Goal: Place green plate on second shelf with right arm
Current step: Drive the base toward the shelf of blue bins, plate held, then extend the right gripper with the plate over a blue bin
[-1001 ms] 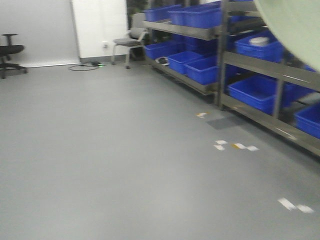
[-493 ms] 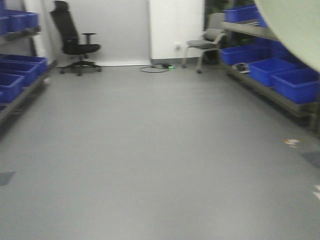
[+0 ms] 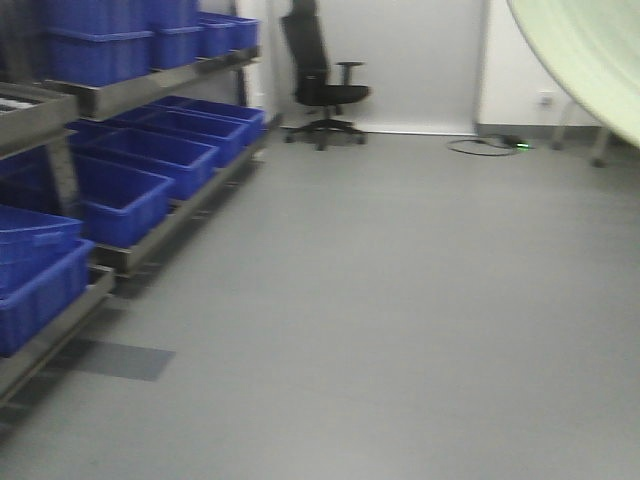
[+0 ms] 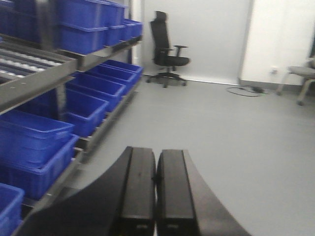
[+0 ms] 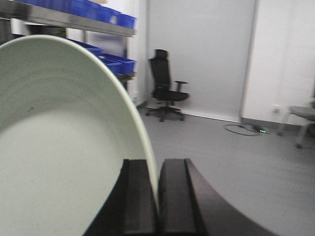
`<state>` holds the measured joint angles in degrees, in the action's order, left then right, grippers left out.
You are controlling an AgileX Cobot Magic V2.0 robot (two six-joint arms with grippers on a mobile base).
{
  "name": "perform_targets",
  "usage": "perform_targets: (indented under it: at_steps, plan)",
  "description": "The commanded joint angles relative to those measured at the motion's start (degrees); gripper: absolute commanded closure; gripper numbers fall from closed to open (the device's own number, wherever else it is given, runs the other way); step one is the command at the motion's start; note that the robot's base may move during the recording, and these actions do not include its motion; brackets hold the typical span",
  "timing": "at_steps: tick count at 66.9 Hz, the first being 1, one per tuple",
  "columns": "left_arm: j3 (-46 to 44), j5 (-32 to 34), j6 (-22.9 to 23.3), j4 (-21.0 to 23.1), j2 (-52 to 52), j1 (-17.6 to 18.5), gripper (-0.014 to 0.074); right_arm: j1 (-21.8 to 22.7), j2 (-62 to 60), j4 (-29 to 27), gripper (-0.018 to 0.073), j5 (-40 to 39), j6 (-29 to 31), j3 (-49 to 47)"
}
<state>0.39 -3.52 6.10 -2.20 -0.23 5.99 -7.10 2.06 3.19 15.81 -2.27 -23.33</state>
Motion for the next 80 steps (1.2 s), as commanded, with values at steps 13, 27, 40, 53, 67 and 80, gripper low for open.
perform_targets:
  at_steps: [13, 27, 40, 53, 67, 80]
  plan:
    - [2.3, 4.7, 0.1, 0.2, -1.0, 0.0, 0.0465, 0.2, 1.1, 0.0, 0.0506, -6.3, -0.1, -1.8]
    - [2.3, 4.7, 0.1, 0.2, -1.0, 0.0, 0.0465, 0.2, 1.1, 0.0, 0.0506, -6.3, -0.1, -1.8]
    - [2.3, 4.7, 0.1, 0.2, -1.0, 0.0, 0.0465, 0.2, 1.1, 0.0, 0.0506, -6.3, -0.1, -1.8]
    - [2.3, 4.7, 0.1, 0.2, -1.0, 0.0, 0.0465, 0.2, 1.1, 0.0, 0.0506, -6.3, -0.1, -1.8]
    - [2.3, 4.7, 0.1, 0.2, -1.0, 0.0, 0.0465, 0.2, 1.1, 0.0, 0.0506, -6.3, -0.1, -1.8]
    - [2.3, 4.7, 0.1, 0.2, -1.0, 0.0, 0.0465, 0.2, 1.1, 0.0, 0.0506, -6.3, -0.1, -1.8]
